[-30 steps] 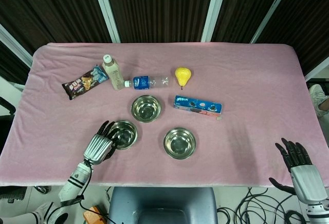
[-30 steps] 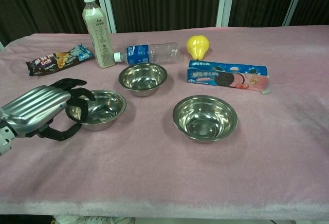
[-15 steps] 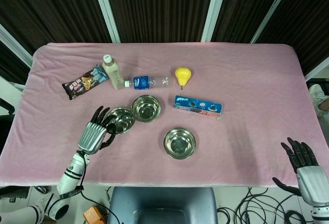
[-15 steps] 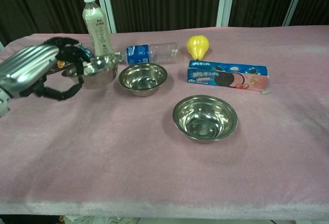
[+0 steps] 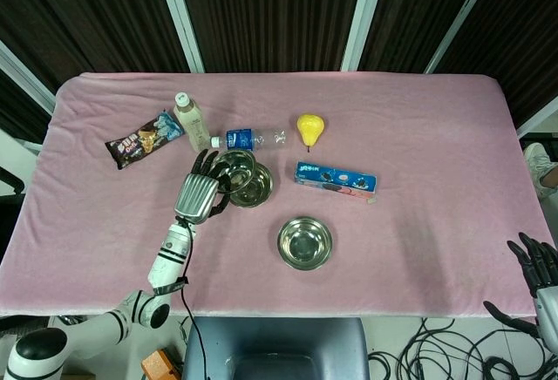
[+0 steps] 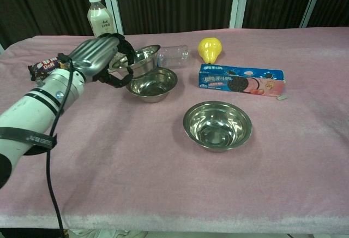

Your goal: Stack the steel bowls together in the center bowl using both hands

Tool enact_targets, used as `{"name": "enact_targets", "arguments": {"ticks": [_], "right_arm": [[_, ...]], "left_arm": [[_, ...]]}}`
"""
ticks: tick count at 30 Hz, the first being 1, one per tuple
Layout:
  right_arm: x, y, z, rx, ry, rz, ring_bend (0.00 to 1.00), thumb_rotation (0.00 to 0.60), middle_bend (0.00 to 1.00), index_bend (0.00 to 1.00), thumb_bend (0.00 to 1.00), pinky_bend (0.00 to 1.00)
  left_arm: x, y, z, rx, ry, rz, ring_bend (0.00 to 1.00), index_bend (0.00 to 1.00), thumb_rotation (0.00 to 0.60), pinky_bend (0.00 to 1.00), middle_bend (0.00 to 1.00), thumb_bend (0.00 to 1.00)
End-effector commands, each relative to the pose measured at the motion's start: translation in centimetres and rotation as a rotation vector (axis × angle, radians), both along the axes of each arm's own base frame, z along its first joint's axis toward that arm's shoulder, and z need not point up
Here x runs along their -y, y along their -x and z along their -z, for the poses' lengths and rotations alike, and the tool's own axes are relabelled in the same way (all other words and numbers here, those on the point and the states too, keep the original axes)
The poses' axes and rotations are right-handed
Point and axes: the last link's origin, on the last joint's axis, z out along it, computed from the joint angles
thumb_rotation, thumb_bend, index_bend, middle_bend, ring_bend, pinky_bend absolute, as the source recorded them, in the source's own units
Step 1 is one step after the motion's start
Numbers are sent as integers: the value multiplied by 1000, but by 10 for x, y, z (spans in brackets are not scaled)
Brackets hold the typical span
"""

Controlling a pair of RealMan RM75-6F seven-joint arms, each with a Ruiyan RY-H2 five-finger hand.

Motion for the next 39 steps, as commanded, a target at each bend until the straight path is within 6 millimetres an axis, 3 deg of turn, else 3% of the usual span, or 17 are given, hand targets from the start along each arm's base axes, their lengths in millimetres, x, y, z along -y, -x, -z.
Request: {"name": "enact_targets", "arguments": {"ticks": [1,7,13,18,21,27,29,34,39], "right_arm": [[-2,0,-3,9,12,-3,0,600,0,0,259,0],[-4,1,-7,20,23,-7,0,600,0,0,259,0],[-5,1,-5,18,12,-15,0,600,0,0,260,0],[1,0,2,-5,-12,-17,0,600,0,0,260,0],[14,-6,16,-41,-73,-43,0,600,0,0,260,0],[58,-41,62,-206,-241,-186,0,600,0,5,260,0],[77,-58,83,-247,-294,-234,0,600,0,38,259,0],[114,-94,133,-332,-403,-310,0,600,0,245,259,0],[136,-127,173,-328,-436,-394,0,600,0,384,262,0]], "left_arm": [[1,-6,16,-41,21,5,75,598,600,58,263,383],[8,-9,30,-73,44,27,64,448,600,59,236,375],[13,-5,29,-119,59,16,0,6,600,57,75,374],[43,18,-7,-170,7,52,0,0,600,58,19,375],[73,46,-39,-211,-22,41,0,0,600,58,15,375],[127,110,-97,-245,-66,-62,0,0,600,59,17,374],[140,129,-110,-236,-89,-95,0,0,600,60,19,374],[166,165,-132,-167,-160,-149,0,0,600,61,22,382],[180,184,-141,-127,-193,-183,0,0,600,62,22,381]]}}
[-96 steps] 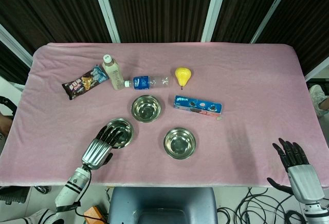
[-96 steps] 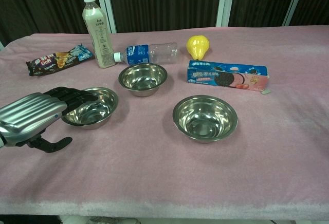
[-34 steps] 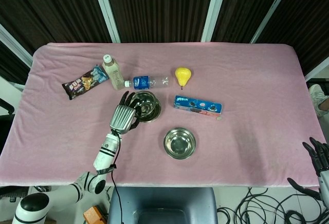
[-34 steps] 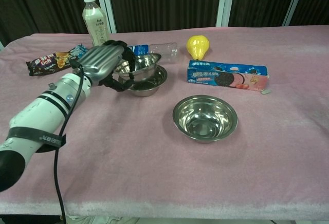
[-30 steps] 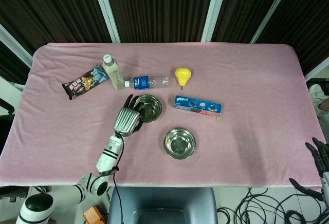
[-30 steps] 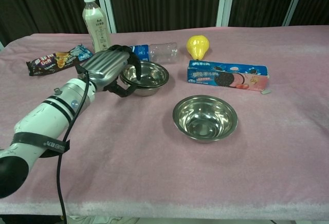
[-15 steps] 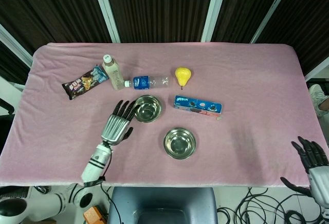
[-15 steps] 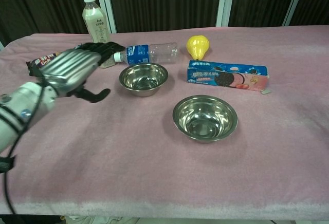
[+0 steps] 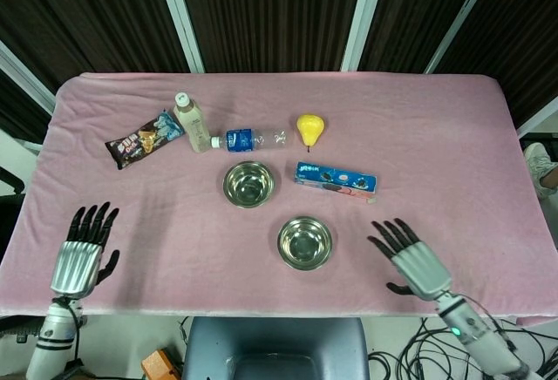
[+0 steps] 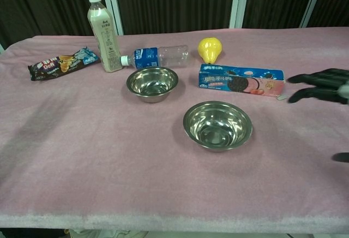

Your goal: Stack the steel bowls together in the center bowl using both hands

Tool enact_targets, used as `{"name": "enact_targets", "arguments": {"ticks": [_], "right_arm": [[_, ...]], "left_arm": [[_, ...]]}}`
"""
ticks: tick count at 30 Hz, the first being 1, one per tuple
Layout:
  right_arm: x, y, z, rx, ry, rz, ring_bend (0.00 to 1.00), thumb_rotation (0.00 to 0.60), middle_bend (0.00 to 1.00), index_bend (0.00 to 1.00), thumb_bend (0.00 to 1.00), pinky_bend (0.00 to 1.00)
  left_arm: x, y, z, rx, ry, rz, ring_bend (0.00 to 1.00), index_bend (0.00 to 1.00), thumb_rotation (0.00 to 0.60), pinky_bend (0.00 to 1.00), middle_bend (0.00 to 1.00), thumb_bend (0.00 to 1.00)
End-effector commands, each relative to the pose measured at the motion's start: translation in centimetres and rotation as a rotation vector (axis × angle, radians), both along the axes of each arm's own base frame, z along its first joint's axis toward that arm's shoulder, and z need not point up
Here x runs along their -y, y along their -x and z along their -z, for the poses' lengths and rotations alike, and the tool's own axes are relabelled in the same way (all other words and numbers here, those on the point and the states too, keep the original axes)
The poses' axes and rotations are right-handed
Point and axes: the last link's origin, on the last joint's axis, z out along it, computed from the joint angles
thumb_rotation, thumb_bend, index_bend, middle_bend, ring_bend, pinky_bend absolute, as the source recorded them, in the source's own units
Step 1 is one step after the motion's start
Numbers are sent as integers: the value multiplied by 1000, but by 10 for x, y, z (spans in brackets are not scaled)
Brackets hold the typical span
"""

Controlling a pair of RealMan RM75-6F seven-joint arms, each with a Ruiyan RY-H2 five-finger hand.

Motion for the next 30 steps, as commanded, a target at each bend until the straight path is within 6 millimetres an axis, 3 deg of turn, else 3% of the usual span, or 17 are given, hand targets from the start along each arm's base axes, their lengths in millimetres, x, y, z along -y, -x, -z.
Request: {"name": "enact_targets", "arguments": {"ticks": [1,8,14,19,24,30], "right_arm": [[23,-40,39,24,-37,-84,0,600,0,415,266,0],[37,-64,75,34,-62,-142,0,600,0,538,297,0],[47,-72,92,35,-71,-145,0,600,21,638,411,0],[53,-69,93,37,-73,-136,0,600,56,706,495,0],[58,-68,89,41,-63,-143,0,600,80,749,517,0],[74,-84,72,79,45,-194,0,600,95,760,526,0]], "left_arm": [[14,16,-6,27,-17,-20,0,0,600,62,22,381],[17,24,-6,52,-10,-45,0,0,600,62,23,381],[17,26,-7,53,-4,-55,0,0,600,62,24,381],[17,27,-7,59,2,-57,0,0,600,62,23,380],[17,28,-7,68,8,-57,0,0,600,61,23,381],[17,31,-8,83,8,-64,0,0,600,61,23,380]]}}
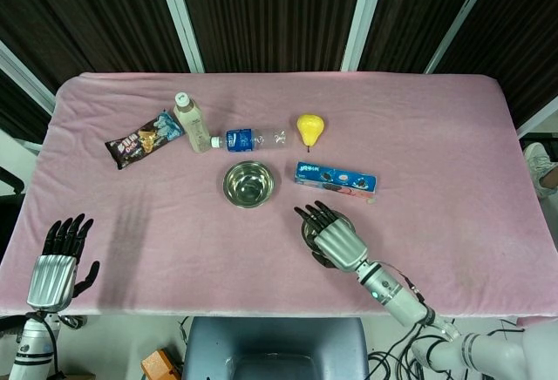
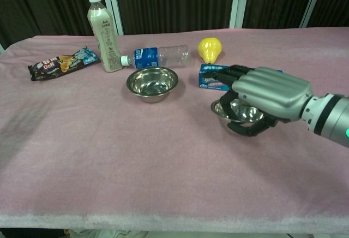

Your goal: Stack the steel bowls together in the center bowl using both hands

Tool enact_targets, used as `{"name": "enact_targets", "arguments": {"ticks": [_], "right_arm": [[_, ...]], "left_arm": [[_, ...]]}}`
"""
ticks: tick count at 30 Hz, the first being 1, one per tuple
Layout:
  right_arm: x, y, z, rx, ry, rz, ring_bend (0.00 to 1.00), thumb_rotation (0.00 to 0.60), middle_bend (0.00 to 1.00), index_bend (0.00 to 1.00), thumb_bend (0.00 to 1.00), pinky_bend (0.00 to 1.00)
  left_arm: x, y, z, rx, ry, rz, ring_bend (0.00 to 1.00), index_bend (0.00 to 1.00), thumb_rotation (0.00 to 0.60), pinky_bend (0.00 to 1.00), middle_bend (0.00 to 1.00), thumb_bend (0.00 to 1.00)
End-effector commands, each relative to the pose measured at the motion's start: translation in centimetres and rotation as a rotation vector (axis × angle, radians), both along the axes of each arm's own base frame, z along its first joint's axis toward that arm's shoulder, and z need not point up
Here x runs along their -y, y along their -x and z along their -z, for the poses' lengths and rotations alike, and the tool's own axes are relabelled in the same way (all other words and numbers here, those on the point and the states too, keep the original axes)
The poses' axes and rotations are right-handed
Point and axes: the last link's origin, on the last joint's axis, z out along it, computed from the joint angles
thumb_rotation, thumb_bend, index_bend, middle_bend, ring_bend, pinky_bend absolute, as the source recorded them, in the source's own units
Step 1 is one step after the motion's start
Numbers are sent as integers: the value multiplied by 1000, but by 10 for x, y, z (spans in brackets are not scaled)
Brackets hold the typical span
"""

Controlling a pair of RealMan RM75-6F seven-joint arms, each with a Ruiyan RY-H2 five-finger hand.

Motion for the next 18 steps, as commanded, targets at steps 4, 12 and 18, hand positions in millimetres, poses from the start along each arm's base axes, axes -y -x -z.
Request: {"name": "enact_targets", "arguments": {"ticks": [4,12,18], "right_arm": [[22,-29,-18,27,140,-64,0,600,95,756,527,0],[60,-98,-16,10,260,-103,0,600,100,755,527,0],[85,-160,23,-52,274,-108,0,600,103,751,527,0]], "left_arm": [[1,4,-1,23,-2,-8,0,0,600,61,23,380],[4,12,-7,32,-18,-26,0,0,600,62,23,380],[5,18,-14,37,-30,-39,0,0,600,62,23,380]]}}
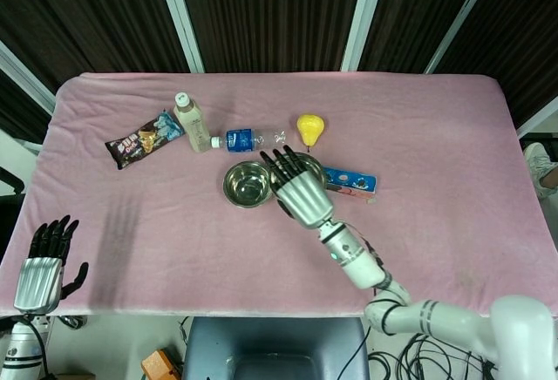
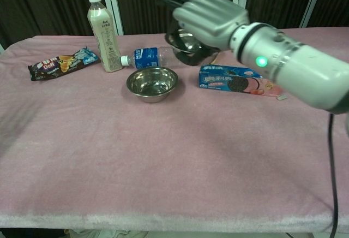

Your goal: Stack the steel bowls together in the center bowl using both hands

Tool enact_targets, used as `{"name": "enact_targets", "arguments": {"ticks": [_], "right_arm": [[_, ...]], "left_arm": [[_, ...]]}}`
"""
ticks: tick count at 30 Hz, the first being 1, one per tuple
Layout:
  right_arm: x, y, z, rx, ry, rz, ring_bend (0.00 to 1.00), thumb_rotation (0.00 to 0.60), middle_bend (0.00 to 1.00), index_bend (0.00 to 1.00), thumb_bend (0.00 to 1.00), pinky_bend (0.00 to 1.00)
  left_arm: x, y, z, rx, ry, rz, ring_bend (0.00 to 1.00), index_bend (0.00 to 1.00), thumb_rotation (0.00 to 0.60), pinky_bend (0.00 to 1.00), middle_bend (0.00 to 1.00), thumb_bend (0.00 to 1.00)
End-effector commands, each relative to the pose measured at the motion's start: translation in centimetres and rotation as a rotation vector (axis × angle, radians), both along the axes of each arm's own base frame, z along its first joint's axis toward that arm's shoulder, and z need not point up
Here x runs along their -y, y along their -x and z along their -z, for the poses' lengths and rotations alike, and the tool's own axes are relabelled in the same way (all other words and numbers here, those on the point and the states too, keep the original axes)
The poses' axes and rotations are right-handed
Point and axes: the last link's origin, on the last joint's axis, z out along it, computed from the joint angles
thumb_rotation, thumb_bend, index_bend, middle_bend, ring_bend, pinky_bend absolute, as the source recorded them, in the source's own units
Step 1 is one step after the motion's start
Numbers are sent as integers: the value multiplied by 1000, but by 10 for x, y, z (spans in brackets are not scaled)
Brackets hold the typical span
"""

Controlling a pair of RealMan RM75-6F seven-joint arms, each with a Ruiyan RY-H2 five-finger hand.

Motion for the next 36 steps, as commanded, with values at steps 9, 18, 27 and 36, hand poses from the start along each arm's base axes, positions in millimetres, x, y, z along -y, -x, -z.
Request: {"name": "enact_targets", "arguments": {"ticks": [9,18,27,36], "right_arm": [[24,-59,97,-46,-92,150,0,600,105,706,527,0],[25,-53,114,-44,-108,180,0,600,49,372,508,0],[0,-4,57,17,-133,123,0,600,0,0,403,0],[-145,153,-121,-26,-69,281,0,600,0,0,289,0]], "left_arm": [[4,11,-6,12,7,-25,0,0,600,62,22,380],[7,17,-7,40,5,-34,0,0,600,62,22,380],[11,14,-7,36,-1,-13,0,0,600,63,22,380],[27,3,-20,-7,-26,10,0,0,600,63,18,380]]}}
